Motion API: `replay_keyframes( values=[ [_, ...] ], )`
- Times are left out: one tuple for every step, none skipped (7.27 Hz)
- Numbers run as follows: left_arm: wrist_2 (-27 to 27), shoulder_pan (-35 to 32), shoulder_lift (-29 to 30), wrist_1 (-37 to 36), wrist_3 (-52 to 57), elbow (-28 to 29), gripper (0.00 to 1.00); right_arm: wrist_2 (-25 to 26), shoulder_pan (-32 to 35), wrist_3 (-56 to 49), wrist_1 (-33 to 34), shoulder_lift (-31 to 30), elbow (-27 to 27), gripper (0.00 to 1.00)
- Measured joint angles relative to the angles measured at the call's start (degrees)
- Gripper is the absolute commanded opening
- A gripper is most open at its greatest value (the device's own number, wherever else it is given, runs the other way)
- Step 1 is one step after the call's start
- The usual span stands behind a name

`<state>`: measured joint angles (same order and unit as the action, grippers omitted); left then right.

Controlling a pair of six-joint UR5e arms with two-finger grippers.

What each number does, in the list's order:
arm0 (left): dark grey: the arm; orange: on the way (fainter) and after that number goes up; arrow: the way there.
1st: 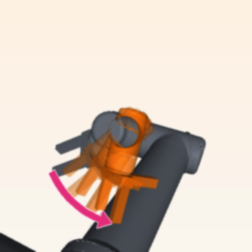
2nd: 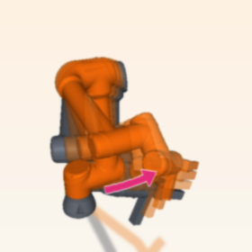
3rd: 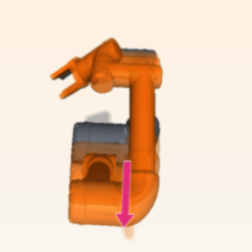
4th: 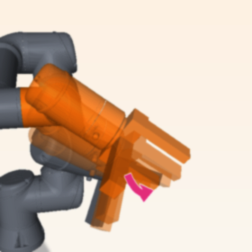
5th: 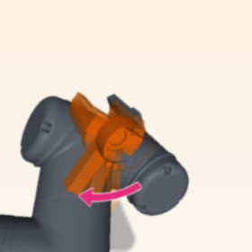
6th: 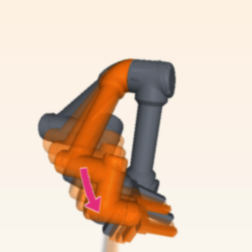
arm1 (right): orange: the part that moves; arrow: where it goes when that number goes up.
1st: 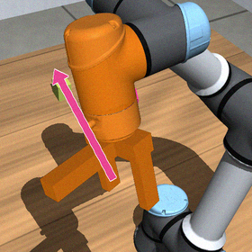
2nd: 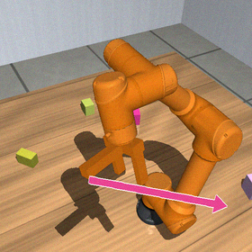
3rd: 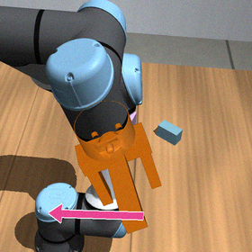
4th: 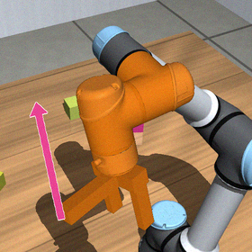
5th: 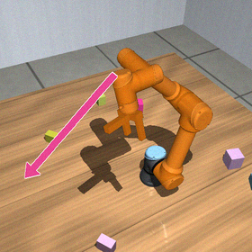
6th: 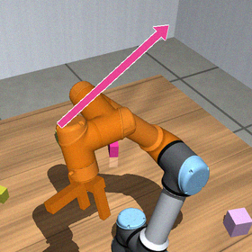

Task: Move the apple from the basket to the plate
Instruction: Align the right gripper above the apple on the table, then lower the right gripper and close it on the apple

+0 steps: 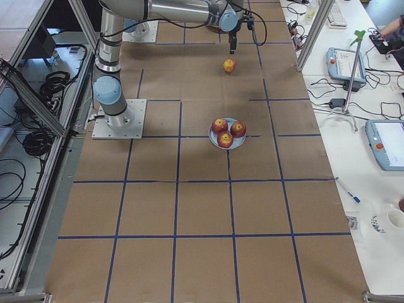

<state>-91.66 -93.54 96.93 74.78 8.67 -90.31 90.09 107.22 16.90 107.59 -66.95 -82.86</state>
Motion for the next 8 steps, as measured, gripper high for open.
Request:
replay_keyframes(
  values=[
    [-0.18,0.02,0.1,0.01,-0.02,0.08,1.0,0.0,-0.04,-0.19,-0.24,-0.21,-0.02,1.0],
    [-0.47,0.02,0.12,0.0,-0.01,-0.02,1.0,-0.15,-0.63,-0.34,-0.8,-0.94,-1.02,1.0],
    [-1.37,0.05,0.2,-0.06,-0.03,-0.18,1.0,-0.39,-1.26,-0.23,-0.84,-1.7,-2.88,1.0],
    [-2.63,0.08,0.32,-0.09,-0.07,-0.29,1.0,-0.46,-0.65,0.85,1.57,-0.72,-4.15,1.0],
    [-3.11,0.16,0.3,-0.05,-0.13,-0.38,0.99,-0.46,0.57,2.28,4.85,1.18,-4.64,1.0],
    [-3.08,0.23,0.22,0.3,-0.19,-0.43,0.99,-0.45,1.67,3.51,7.51,2.98,-4.71,1.0],
    [-2.87,0.28,0.13,0.84,-0.21,-0.46,0.99,-0.44,2.3,4.55,9.55,4.36,-4.74,1.0],
    [-2.45,0.42,0.07,1.22,-0.22,-0.48,0.99,-0.44,2.58,5.2,11.33,5.69,-4.76,1.0]
  ],
)
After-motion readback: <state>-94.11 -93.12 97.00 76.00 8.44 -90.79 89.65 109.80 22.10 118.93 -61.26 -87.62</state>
